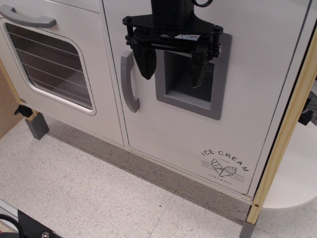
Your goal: Open fridge
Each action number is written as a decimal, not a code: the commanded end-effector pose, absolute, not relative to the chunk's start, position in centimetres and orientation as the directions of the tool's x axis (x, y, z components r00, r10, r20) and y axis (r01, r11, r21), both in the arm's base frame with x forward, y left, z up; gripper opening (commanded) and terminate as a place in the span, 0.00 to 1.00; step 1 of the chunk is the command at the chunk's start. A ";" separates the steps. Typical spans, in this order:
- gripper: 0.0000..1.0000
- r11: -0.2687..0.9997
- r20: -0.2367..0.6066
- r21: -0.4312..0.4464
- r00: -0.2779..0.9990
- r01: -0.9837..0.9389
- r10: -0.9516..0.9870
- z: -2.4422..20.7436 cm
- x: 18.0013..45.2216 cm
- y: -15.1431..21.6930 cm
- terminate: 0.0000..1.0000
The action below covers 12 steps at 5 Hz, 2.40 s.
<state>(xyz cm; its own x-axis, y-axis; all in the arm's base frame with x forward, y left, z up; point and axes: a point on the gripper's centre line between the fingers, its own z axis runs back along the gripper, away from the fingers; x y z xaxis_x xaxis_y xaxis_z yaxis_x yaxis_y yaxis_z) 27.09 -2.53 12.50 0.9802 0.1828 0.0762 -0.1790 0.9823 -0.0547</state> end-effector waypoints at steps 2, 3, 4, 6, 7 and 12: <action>1.00 0.993 0.102 -0.003 0.987 -0.122 0.121 12.2 26.6 0.7 0.00; 1.00 0.995 0.131 0.038 0.987 -0.094 0.089 11.5 26.5 4.6 0.00; 1.00 0.994 0.208 0.065 0.976 -0.083 0.068 10.9 26.4 7.2 0.00; 1.00 0.993 0.349 0.103 0.937 -0.061 0.021 8.8 28.7 9.6 0.00; 1.00 0.990 0.367 0.105 0.929 -0.096 0.052 8.6 30.4 9.8 0.00; 1.00 0.996 0.369 0.084 0.928 0.019 -0.049 5.4 34.5 10.8 0.00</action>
<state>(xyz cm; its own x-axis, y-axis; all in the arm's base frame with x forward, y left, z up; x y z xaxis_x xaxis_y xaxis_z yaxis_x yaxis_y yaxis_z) 33.72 10.15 3.79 0.9425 -0.0328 0.3325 0.0140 0.9982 0.0588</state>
